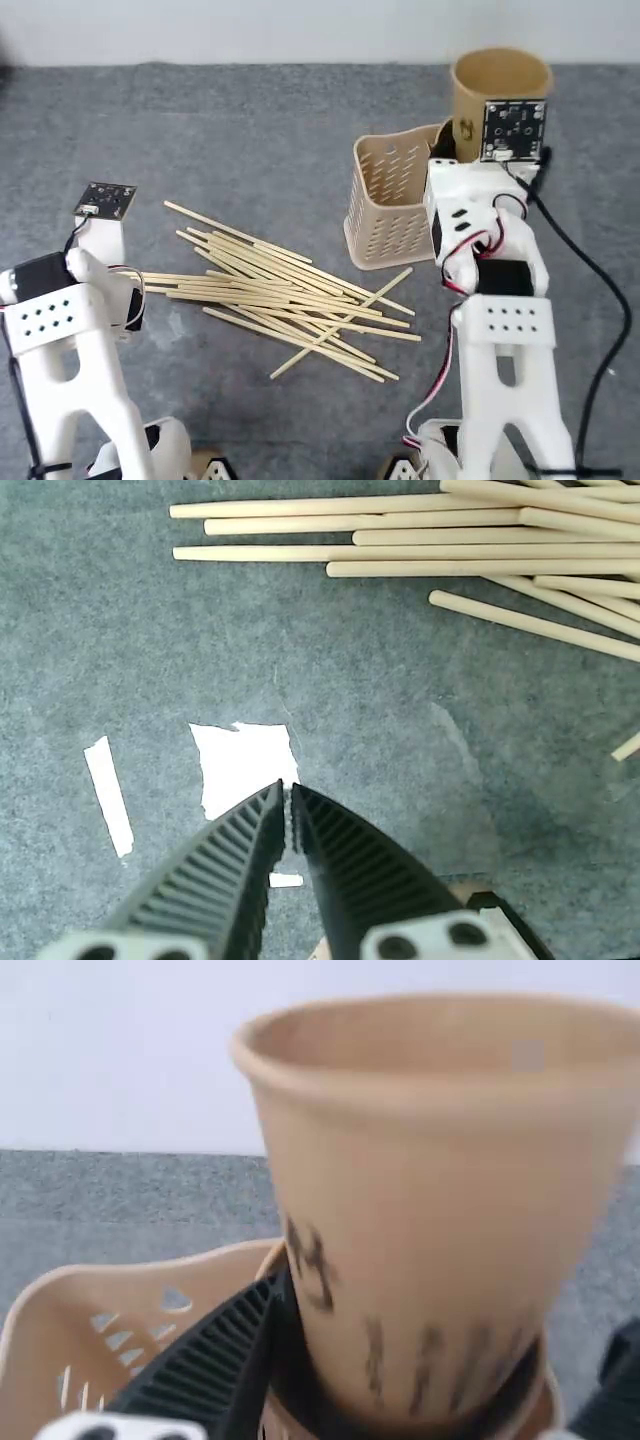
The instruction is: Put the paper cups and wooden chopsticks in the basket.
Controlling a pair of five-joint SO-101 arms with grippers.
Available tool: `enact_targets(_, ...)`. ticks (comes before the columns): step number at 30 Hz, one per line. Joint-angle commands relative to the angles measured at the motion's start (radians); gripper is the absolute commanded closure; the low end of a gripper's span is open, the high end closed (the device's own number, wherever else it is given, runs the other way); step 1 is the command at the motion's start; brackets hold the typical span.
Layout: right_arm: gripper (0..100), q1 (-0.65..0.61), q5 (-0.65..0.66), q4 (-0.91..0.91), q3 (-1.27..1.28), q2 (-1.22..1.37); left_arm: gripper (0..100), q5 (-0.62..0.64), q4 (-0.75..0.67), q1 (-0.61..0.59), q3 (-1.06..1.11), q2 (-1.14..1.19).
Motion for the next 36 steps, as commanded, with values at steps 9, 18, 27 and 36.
enact_targets(9,56.0,-0.018,-0.066,0.252,-0.184,-0.062,99,-0.005,-0.017,0.003,-0.015,0.002)
enact_targets(18,56.0,-0.016,-0.083,0.552,-0.466,-0.064,99,-0.005,-0.017,0.003,-0.015,0.002)
enact_targets(27,64.1,-0.024,-0.081,0.885,-0.683,-0.065,99,-0.005,-0.011,-0.003,-0.015,-0.008)
enact_targets(36,98.0,-0.024,-0.009,1.156,-0.712,-0.064,99,-0.005,-0.017,0.005,-0.044,-0.008)
